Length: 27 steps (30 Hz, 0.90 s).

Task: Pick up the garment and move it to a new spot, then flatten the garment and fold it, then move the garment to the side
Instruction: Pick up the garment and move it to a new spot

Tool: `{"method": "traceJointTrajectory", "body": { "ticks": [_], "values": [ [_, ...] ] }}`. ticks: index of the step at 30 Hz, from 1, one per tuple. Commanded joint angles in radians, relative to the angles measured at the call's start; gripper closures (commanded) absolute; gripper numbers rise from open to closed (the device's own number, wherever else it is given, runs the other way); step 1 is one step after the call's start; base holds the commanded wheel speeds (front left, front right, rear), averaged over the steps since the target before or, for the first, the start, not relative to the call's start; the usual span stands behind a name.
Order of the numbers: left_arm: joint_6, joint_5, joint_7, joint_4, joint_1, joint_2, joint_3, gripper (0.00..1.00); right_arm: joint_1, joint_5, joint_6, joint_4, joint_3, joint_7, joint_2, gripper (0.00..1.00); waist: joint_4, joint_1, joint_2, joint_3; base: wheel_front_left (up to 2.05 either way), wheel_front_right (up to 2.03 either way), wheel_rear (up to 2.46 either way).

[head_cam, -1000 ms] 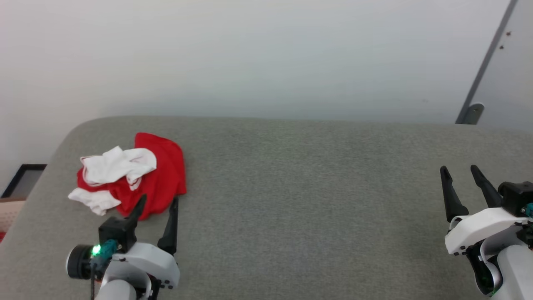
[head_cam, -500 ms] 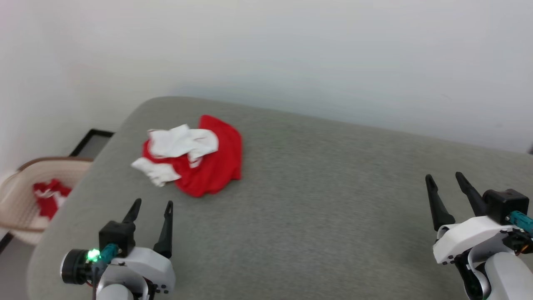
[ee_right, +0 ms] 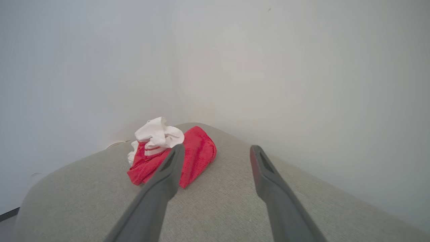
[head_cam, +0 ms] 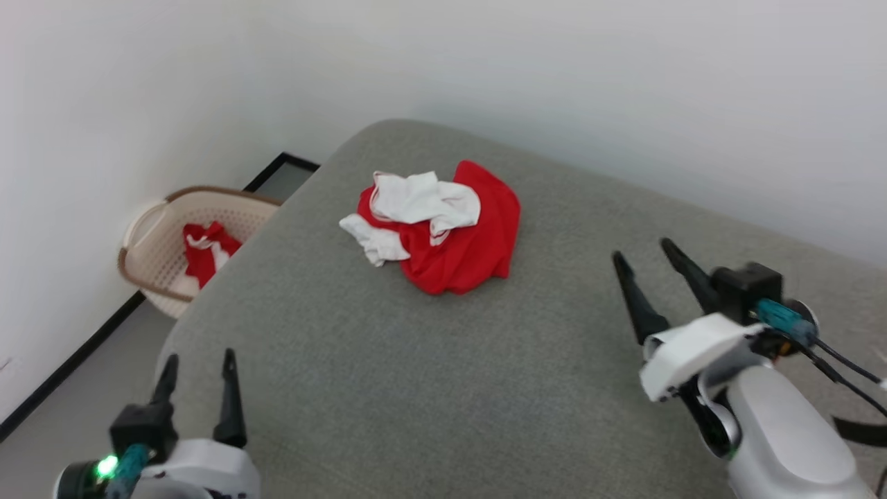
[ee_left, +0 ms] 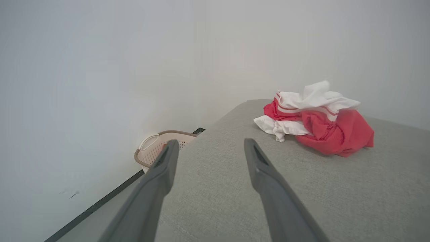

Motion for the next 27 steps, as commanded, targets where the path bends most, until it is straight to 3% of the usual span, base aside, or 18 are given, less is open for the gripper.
{"method": "traceJointTrajectory", "body": {
  "ticks": [1, 7, 14, 22, 27],
  "values": [
    [0.011, -0.003, 0.0, -0.021, 0.016, -0.005, 0.015, 0.0, -0.024, 0.009, -0.001, 0.011, 0.026, -0.001, 0.001, 0.0, 0.039, 0.0, 0.0, 0.043, 0.0, 0.0, 0.0],
    [0.024, 0.004, 0.0, -0.103, 0.071, -0.034, 0.058, 0.0, -0.079, 0.057, -0.001, 0.041, 0.105, -0.001, 0.0, 0.0, 0.043, 0.0, 0.0, 0.055, -0.1, -0.1, -0.1],
    [-0.005, 0.022, 0.0, -0.117, 0.078, -0.05, 0.049, 0.0, -0.06, 0.094, -0.001, 0.031, 0.114, -0.001, -0.016, 0.0, 0.035, 0.0, 0.0, 0.045, -0.03, -0.03, -0.03],
    [-0.103, 0.066, 0.016, 0.07, -0.106, 0.0, -0.105, 0.0, 0.074, 0.077, -0.001, 0.004, 0.021, -0.001, -0.025, 0.0, 0.005, 0.0, 0.0, 0.006, 0.0, 0.0, 0.0],
    [-0.12, 0.001, 0.047, 0.209, -0.305, 0.042, -0.174, 0.0, 0.083, 0.045, -0.001, -0.024, 0.016, -0.001, -0.019, 0.0, -0.128, 0.0, 0.0, 0.068, 0.0, 0.0, 0.0]
  ]
}}
